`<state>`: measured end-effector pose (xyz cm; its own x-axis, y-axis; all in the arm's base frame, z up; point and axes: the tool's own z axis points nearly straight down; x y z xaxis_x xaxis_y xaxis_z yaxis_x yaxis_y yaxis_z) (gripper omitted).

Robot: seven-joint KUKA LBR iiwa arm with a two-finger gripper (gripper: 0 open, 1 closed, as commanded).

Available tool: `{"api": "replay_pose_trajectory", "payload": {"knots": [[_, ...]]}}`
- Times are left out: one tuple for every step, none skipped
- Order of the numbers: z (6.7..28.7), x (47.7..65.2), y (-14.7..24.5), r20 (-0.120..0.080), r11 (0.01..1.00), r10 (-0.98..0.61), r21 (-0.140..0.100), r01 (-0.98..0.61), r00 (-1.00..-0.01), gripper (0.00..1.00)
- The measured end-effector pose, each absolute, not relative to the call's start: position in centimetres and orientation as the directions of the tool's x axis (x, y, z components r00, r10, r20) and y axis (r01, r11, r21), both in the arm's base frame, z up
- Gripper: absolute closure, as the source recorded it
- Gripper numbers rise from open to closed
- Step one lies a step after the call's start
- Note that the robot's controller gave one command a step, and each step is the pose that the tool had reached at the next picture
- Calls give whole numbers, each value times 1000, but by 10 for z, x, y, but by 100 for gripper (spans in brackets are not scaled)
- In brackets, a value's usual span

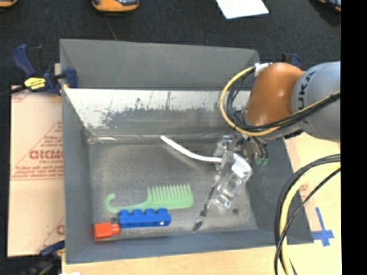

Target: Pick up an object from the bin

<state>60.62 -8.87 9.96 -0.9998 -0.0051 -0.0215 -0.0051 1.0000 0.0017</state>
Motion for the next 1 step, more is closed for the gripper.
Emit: {"api": "replay_pose_trajectory", "payload": {"knots": [[139,605,-89,-18,1000,-4,2,-4,-1000,100]]}}
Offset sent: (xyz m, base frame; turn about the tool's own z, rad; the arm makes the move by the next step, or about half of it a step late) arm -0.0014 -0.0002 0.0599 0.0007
